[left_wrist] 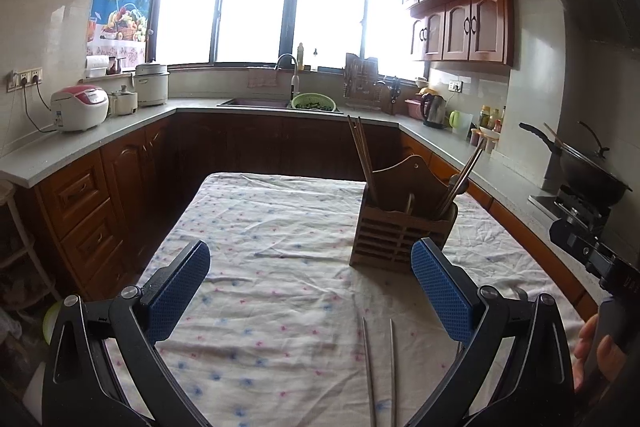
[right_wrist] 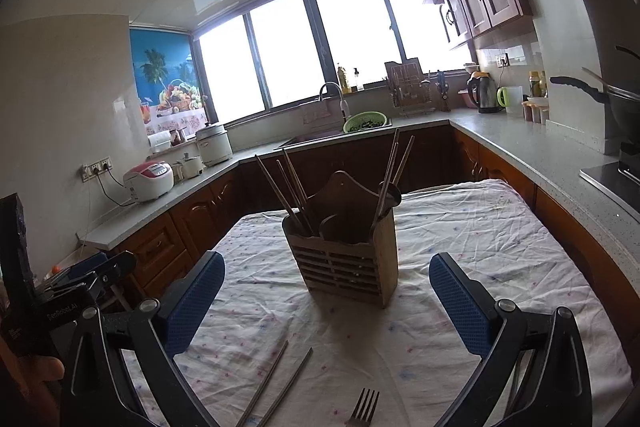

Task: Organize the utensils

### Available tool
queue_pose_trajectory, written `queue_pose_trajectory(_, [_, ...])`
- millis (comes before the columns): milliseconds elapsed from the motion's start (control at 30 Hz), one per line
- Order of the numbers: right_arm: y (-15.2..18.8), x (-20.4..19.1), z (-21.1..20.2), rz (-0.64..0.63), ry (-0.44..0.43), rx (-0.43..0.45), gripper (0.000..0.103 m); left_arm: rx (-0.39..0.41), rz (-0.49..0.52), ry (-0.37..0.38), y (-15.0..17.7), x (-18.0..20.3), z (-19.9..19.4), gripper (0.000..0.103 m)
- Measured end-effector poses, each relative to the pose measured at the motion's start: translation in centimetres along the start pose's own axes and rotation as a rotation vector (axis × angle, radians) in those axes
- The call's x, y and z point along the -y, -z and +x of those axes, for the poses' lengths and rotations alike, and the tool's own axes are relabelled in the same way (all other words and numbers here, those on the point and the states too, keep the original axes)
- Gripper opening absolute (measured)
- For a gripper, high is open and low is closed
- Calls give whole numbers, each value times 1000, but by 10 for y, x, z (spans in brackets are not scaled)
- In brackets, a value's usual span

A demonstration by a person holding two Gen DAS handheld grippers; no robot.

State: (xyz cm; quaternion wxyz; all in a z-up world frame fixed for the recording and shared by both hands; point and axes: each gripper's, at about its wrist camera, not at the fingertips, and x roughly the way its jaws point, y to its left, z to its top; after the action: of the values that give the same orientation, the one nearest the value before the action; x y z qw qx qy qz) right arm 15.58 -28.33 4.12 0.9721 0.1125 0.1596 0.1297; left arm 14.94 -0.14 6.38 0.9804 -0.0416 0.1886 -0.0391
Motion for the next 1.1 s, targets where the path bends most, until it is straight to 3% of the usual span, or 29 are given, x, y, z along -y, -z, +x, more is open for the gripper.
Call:
queue_pose_trajectory(567, [38, -6, -52, -46, 61, 38, 103, 24, 31, -34, 42, 16, -51, 103])
queue_pose_trajectory(933, [34, -16, -88, -104, 74, 108, 103, 66, 73, -49, 53, 28, -78, 103])
queue_pose_trajectory(1100, [60, -12, -81, -116, 88, 72, 103, 69, 73, -54, 73, 31, -77, 103])
